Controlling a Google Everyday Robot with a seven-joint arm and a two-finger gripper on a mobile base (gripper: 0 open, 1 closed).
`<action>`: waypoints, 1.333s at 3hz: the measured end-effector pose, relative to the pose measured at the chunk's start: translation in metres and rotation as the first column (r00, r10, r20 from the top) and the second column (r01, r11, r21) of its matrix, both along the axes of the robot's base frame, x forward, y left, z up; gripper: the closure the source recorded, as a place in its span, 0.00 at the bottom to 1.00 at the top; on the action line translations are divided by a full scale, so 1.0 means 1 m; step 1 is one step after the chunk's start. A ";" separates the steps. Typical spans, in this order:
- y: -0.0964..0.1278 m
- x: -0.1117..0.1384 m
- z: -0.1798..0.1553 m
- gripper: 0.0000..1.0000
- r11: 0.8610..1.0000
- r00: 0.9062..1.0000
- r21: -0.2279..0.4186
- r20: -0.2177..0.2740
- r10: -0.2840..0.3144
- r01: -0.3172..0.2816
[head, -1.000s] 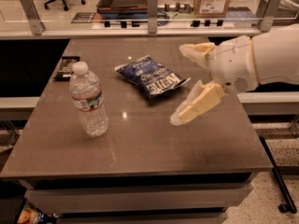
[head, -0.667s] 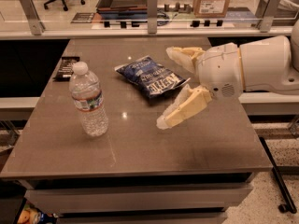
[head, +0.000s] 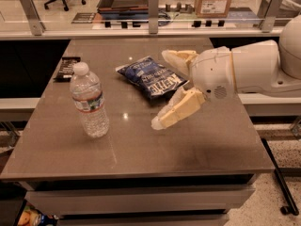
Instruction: Knock water bottle over
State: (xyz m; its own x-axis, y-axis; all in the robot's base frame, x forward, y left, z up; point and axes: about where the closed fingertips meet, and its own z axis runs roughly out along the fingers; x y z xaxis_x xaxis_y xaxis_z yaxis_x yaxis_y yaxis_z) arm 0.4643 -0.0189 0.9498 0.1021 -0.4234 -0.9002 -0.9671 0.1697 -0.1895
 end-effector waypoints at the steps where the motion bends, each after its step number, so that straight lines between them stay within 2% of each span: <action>1: 0.011 0.004 -0.013 0.00 1.000 1.000 0.013 -0.020 0.005 -0.004; 2: 0.026 0.007 -0.024 0.00 0.999 0.999 0.041 -0.027 0.018 -0.017; 4: 0.064 0.018 -0.033 0.00 0.990 0.998 0.128 -0.004 0.058 -0.057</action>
Offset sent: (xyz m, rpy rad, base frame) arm 0.0129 0.0378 -0.0386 0.0815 0.0371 0.0249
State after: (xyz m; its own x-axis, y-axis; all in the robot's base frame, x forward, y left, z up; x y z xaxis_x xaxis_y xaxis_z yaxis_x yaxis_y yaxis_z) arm 0.4826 0.0456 0.9172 0.1163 -0.2979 -0.9475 -0.9773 0.1359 -0.1627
